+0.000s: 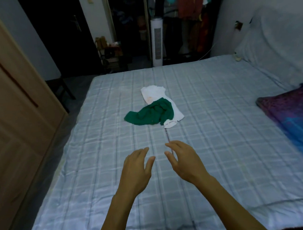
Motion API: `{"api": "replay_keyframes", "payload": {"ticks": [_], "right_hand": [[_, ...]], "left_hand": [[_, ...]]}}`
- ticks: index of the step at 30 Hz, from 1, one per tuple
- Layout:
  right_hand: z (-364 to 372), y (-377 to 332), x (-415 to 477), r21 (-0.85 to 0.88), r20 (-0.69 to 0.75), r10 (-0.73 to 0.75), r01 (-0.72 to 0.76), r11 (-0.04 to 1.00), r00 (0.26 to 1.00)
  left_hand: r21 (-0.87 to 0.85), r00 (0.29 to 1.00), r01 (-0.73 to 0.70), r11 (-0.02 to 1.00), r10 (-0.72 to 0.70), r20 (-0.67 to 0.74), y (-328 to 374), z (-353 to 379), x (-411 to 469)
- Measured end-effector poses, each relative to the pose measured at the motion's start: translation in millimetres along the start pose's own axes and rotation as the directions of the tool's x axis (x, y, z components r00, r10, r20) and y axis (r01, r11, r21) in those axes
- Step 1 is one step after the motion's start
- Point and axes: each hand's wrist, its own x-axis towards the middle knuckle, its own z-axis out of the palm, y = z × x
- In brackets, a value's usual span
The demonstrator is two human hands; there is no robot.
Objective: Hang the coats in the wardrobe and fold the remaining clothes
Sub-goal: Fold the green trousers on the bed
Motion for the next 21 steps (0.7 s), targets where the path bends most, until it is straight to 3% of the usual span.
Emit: {"api": "replay_keyframes", "payload": {"ticks": [9,16,21], "right_hand": [[9,56,93,-0.116,0.067,0.104,-0.095,0.989,0.992],[40,80,165,-0.090,0.175,0.171,-0.158,0.983,0.969],[78,116,224,-0.065,0.240,0.142,-0.130,0.989,0.960]], "left_hand": [[-0.182,0.995,0.034,0.983,-0.016,0.103,-32,54,121],[-0.158,0.983,0.050,0.986,-0.020,0.181,-63,81,202],[-0.082,0.964,0.082,0.993,-0.058,0.260,-96,111,264]]}}
